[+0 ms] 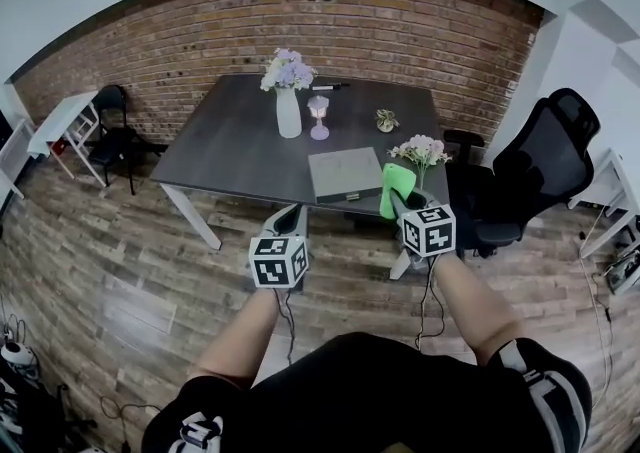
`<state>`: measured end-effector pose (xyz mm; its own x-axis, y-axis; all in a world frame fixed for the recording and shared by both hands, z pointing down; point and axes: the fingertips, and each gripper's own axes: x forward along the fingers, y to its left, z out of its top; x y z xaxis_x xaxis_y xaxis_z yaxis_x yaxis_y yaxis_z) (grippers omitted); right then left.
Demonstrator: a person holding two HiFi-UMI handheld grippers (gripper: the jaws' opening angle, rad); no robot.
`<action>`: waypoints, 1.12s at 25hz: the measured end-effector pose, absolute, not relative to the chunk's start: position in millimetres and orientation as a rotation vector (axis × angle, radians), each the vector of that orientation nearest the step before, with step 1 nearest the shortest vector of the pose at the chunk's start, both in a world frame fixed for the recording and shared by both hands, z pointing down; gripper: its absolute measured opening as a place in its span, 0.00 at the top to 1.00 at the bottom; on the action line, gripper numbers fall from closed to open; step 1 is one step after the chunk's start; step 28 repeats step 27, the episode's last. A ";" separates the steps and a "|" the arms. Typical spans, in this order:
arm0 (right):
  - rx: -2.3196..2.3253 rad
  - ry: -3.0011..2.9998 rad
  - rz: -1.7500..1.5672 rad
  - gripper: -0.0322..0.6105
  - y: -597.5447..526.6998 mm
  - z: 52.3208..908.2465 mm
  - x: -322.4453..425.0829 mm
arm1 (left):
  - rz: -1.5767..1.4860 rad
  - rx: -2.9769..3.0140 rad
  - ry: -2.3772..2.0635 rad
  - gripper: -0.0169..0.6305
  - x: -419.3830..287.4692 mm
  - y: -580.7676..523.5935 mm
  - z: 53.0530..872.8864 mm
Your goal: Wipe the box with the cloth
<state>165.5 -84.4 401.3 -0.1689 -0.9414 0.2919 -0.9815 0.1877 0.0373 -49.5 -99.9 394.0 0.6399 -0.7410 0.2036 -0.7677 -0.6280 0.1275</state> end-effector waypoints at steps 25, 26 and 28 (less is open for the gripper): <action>1.855 -2.216 0.327 0.88 -66.4 430.9 204.1 | 0.292 2.683 -1.238 0.96 -4.8 -82.9 405.6; 1.852 -2.219 0.325 0.88 -67.8 430.3 204.3 | 0.291 2.683 -1.239 0.96 -3.6 -83.7 405.4; 1.849 -2.223 0.323 0.88 -69.2 429.6 204.5 | 0.290 2.682 -1.239 0.96 -2.4 -84.6 405.2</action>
